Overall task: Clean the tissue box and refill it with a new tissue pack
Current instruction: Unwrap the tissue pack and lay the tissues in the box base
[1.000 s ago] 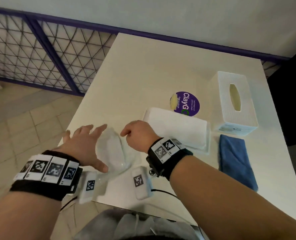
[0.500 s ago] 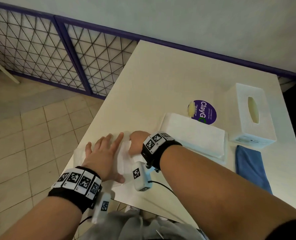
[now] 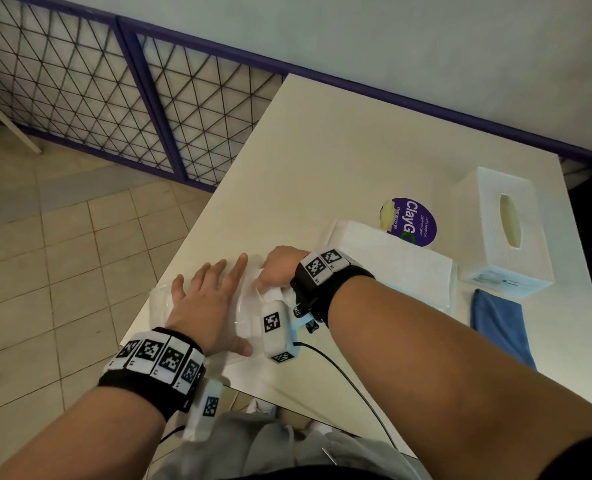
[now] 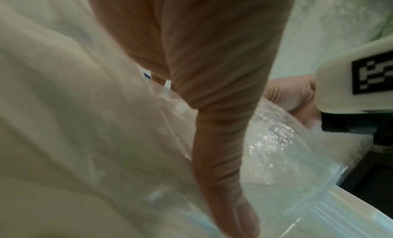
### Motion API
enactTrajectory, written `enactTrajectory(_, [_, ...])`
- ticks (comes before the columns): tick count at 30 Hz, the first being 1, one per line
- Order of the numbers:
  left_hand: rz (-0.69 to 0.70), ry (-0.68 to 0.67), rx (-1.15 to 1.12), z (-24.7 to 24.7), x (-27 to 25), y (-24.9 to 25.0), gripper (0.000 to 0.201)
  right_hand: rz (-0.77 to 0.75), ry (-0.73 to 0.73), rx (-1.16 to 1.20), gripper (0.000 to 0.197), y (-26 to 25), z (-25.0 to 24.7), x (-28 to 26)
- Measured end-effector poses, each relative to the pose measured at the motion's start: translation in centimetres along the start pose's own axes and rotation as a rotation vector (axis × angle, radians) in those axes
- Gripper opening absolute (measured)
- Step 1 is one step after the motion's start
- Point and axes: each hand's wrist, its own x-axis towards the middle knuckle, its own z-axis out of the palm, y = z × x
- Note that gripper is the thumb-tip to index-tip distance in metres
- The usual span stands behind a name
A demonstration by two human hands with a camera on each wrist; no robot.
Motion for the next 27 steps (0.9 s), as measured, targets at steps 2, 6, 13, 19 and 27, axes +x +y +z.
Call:
enactTrajectory(2, [-0.010, -0.007, -0.006, -0.1, -0.2, 0.1, 0.148, 0.017, -0.001, 0.068, 0.016, 0.0, -0.2, -0.5])
enactTrajectory(6, [-0.025, 0.006, -0.017, -0.5, -0.3, 0.2, 0.149, 0.040, -0.059, 0.143, 0.018, 0.6, -0.1, -1.1])
enactTrajectory(13, [-0.116, -0.081, -0.004, -0.4, -0.3, 0.0, 0.155, -0.027, 0.111, 0.151, 0.027, 1.6, -1.2, -1.7])
enactTrajectory(19, [-0.181, -0.173, -0.018, -1.3, -0.1, 0.4, 0.151, -0.165, 0.445, -0.022, 0.050, 2.8, -6.9, -7.7])
enactTrajectory(27, [0.147, 0.149, -1.212, -7.4, 3.0, 5.9, 0.131, -0.309, 0.759, 0.075, 0.027, 8.7, -12.6, -15.7])
